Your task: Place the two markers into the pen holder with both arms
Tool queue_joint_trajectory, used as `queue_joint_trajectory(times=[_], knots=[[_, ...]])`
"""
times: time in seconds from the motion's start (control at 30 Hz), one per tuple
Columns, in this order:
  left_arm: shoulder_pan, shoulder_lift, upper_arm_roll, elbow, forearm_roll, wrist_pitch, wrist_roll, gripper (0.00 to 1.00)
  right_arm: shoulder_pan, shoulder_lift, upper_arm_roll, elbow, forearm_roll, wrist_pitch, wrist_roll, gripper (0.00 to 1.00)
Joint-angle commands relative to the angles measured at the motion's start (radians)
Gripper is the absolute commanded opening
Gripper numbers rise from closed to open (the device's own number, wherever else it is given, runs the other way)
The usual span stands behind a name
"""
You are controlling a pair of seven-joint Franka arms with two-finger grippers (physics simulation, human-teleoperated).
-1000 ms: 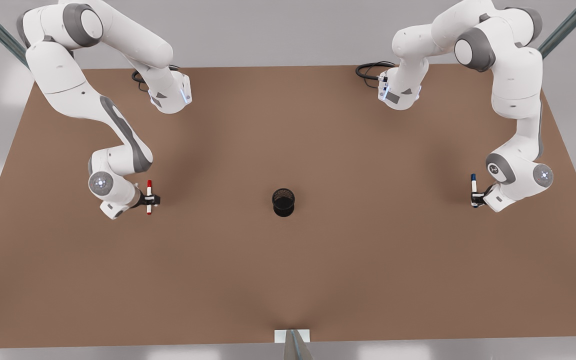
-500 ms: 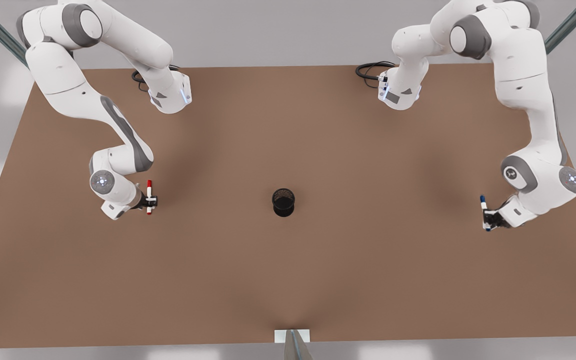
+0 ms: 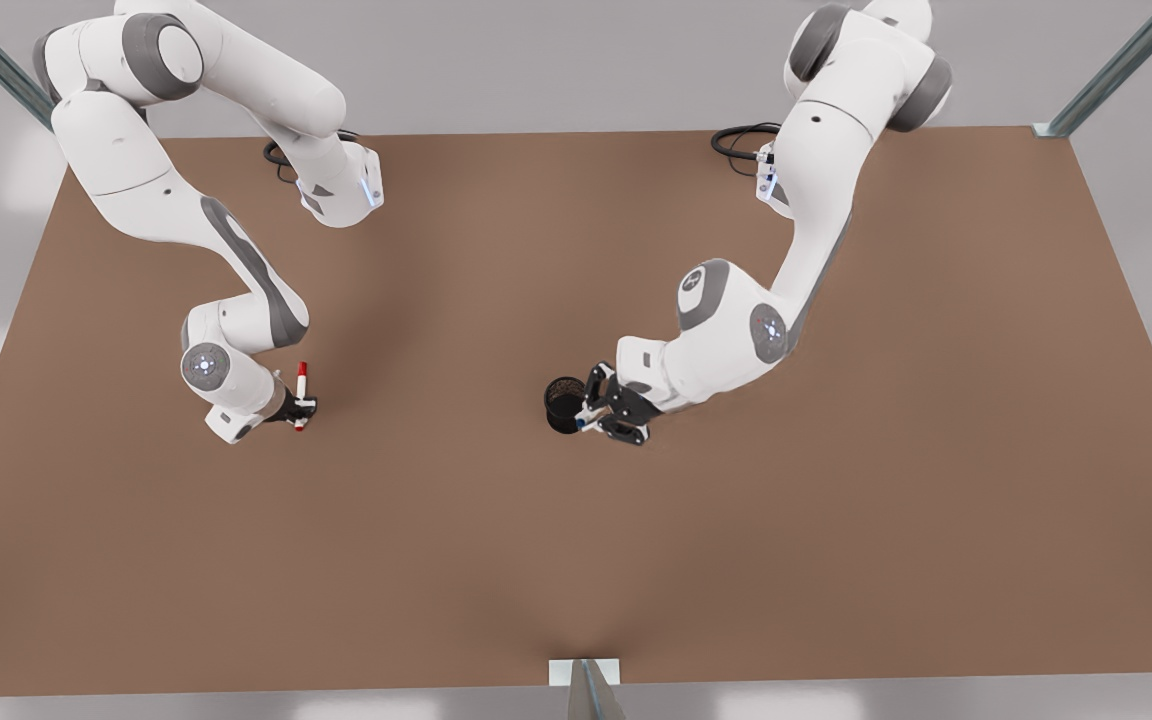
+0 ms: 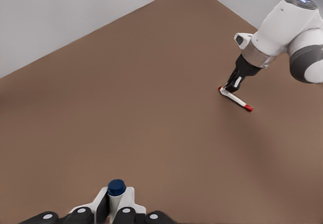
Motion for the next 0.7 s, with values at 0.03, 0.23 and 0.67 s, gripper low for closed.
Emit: queue_joint_trajectory(times=[0.03, 0.23, 0.67], knots=[[-0.064, 0.009, 0.0, -0.026, -0.104, 0.308, 0.04, 0.21, -0.05, -0.016, 0.056, 0.0, -0.007, -0.006, 0.009, 0.24], [-0.11, -0.017, -0.023, -0.199, -0.353, 0.474, 0.366, 0.21, -0.156, -0.044, 0.24, 0.04, -0.008, -0.009, 0.02, 0.25], [-0.1, -0.014, -0.023, -0.265, -0.44, 0.474, 0.573, 0.21, -0.195, -0.067, 0.501, 0.201, -0.008, 0.072, 0.02, 0.25]])
